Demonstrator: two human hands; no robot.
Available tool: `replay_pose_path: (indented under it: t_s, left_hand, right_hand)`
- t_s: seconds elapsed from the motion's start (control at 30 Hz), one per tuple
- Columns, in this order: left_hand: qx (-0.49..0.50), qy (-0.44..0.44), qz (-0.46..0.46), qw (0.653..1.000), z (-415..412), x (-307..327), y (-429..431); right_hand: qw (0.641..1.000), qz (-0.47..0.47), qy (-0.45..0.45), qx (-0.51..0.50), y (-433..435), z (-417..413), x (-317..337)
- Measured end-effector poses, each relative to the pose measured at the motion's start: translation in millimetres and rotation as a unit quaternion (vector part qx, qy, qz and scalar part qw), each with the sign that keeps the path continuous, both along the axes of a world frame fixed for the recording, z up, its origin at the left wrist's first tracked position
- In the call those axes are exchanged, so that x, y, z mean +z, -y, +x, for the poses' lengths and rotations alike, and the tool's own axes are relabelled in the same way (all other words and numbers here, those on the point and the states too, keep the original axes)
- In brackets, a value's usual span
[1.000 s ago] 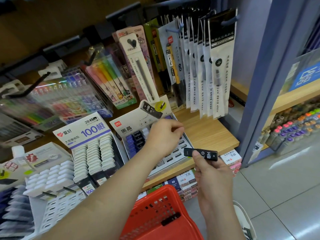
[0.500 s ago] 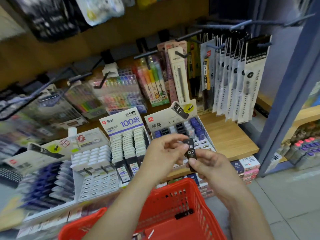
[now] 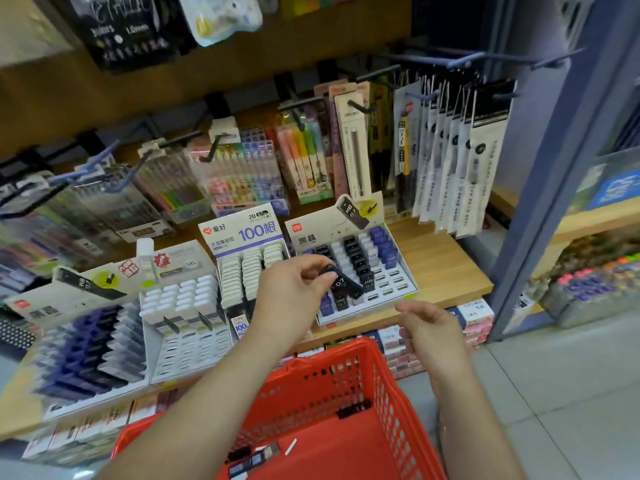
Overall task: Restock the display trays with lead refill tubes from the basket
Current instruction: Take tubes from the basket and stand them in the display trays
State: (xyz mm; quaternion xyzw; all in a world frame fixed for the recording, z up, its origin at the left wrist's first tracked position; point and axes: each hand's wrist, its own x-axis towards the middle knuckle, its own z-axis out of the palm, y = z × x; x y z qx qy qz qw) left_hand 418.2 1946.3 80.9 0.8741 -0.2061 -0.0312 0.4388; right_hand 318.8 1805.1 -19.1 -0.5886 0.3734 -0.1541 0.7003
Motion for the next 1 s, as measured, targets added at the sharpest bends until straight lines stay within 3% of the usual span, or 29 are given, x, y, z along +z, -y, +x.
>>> replay_pose_path:
  t_s: [0.13, 0.33, 0.5, 0.7, 0.83, 1.0]
  left_hand:
    - [-0.026, 0.048, 0.053, 0.997, 6.6, -15.9, 29.9]
    - [-0.087, 0.112, 0.166, 0.976, 14.4, -44.2, 54.5]
    - [-0.105, 0.143, 0.176, 0.968, 21.7, -58.1, 56.1]
    - [-0.162, 0.273, 0.251, 0.914, 28.5, -66.3, 66.2]
    - [-0.128, 0.204, 0.252, 0.937, 30.5, -70.6, 70.0]
    - [-0.133, 0.213, 0.253, 0.934, 23.5, -58.9, 66.7]
  right_hand:
    - [0.999, -0.007, -0.011, -0.036, 2.7, 5.0, -19.5]
    - [0.998, -0.05, -0.016, 0.031, -11.4, 17.8, -21.7]
    - [0.992, -0.101, -0.048, 0.064, -16.4, 21.2, -22.9]
    - [0.982, -0.145, -0.067, 0.104, -17.1, 23.8, -21.3]
    - [0.982, -0.139, -0.068, 0.108, -14.7, 22.4, -26.5]
    - [0.983, -0.151, -0.058, 0.092, -11.1, 20.7, -25.4]
